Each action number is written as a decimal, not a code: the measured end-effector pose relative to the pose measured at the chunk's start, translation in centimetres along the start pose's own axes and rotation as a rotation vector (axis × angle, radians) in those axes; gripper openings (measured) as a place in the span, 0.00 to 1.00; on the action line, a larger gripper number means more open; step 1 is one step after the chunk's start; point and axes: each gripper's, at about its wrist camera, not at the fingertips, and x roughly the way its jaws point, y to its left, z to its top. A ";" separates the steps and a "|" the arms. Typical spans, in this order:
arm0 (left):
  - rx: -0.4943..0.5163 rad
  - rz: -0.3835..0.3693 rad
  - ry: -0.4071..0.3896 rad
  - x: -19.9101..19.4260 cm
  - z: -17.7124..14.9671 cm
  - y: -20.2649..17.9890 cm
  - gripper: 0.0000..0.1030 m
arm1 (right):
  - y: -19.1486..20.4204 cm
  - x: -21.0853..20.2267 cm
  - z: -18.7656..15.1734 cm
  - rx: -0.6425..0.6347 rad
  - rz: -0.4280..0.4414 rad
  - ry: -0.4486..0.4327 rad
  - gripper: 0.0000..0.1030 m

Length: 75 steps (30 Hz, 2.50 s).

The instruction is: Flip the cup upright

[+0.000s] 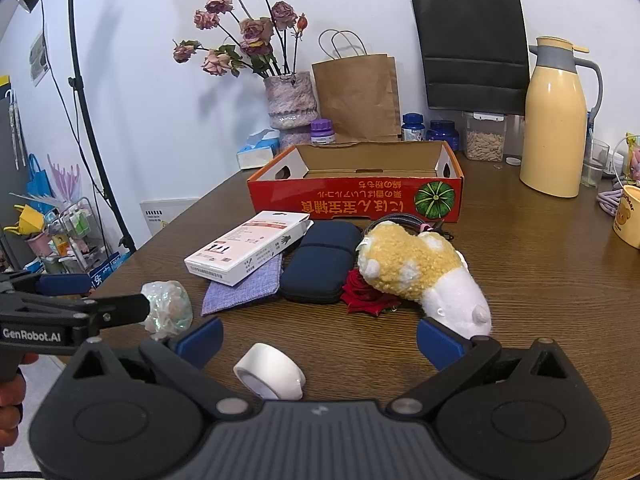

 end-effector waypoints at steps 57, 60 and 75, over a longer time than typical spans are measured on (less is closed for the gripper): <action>-0.004 0.001 -0.032 -0.3 -0.6 -0.1 1.00 | 0.3 0.0 -0.1 -0.007 -0.004 -0.001 1.00; -0.003 0.002 -0.031 -0.2 -0.6 -0.1 1.00 | 0.3 0.0 -0.1 -0.008 -0.004 -0.001 1.00; -0.010 -0.003 -0.023 -0.2 -0.7 -0.3 1.00 | 0.4 0.0 -0.1 -0.009 -0.005 -0.001 1.00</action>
